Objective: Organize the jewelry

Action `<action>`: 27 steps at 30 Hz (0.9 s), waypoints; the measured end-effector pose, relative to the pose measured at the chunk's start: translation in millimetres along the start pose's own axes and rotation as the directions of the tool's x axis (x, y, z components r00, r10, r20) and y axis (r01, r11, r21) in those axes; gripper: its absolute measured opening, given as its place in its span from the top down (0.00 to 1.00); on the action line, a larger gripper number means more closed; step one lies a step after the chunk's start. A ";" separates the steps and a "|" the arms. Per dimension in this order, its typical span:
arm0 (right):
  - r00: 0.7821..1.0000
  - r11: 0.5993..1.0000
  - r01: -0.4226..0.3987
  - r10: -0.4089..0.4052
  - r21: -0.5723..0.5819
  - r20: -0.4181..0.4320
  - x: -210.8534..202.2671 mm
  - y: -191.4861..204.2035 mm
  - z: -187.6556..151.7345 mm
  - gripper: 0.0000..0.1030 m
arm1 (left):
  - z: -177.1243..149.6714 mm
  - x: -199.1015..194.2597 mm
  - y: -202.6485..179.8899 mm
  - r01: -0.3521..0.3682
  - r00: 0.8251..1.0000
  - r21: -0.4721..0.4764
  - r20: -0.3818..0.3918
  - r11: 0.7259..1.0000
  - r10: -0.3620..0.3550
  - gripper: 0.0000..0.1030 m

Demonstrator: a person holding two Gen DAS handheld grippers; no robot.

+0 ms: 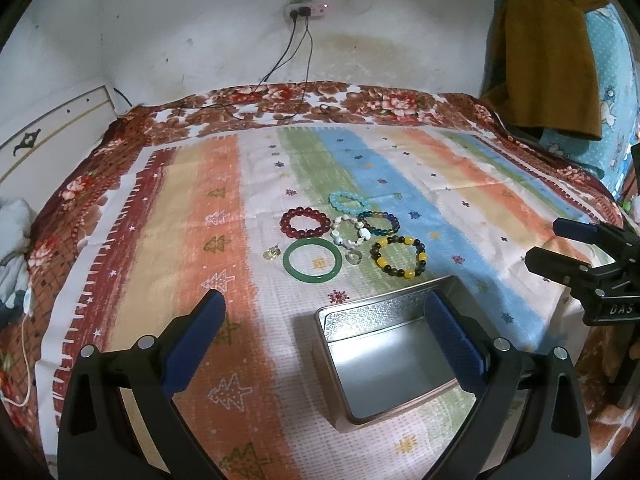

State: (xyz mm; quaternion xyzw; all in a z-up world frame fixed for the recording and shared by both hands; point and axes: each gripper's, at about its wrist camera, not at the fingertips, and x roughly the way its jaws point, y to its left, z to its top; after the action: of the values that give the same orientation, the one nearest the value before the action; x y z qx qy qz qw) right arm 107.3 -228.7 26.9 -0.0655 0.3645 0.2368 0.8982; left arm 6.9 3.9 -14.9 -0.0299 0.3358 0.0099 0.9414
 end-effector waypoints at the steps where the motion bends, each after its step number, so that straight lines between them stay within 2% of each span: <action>1: 1.000 1.000 0.000 0.000 0.000 -0.001 -0.1 0.0 -0.5 0.05 | -0.5 0.0 0.2 -0.001 1.000 0.000 0.000 1.000 0.001 0.05; 27: 0.998 0.999 -0.032 0.031 -0.020 -0.051 12.0 2.3 -1.2 0.05 | -1.8 -0.7 5.2 -0.008 1.000 -0.008 -0.010 1.000 0.008 0.05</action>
State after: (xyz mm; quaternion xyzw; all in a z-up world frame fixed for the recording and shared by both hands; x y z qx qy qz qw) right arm 112.9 -222.5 18.0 -0.0753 0.3859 0.2529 0.8840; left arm 5.0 9.0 -16.1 -0.0325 0.3407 0.0147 0.9395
